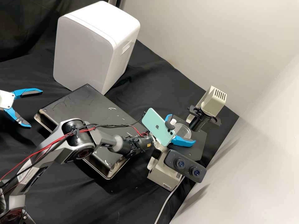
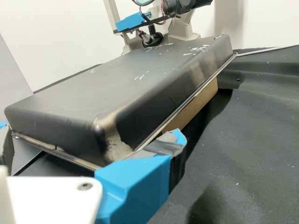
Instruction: Place the petri dish on the bench
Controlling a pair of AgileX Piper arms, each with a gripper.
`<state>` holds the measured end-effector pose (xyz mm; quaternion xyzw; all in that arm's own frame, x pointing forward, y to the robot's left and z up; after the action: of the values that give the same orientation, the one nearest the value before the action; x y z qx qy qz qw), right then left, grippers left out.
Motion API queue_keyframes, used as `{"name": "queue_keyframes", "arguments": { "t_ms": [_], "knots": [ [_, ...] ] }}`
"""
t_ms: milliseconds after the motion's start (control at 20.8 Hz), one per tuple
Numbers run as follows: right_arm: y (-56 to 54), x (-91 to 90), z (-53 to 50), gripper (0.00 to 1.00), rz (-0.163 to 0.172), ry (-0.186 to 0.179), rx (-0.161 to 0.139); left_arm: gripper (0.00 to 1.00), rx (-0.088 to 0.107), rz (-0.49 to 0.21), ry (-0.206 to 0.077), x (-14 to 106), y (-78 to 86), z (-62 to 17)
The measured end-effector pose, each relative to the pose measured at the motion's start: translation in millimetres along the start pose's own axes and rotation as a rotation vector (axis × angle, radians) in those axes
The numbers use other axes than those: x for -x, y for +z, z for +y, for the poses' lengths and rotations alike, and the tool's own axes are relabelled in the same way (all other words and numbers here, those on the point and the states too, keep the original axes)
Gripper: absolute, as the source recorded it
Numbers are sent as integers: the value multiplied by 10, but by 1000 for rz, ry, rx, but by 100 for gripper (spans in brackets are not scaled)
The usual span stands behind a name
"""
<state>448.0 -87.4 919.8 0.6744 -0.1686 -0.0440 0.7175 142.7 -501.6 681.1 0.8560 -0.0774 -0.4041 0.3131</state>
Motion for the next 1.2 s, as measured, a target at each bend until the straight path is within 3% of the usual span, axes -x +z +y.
{"name": "queue_keyframes", "arguments": {
  "t_ms": [1202],
  "knots": [
    [-19,-7,-43,0,33,-19,18,100,-1,0,6,-14,-2,13]
  ]
}}
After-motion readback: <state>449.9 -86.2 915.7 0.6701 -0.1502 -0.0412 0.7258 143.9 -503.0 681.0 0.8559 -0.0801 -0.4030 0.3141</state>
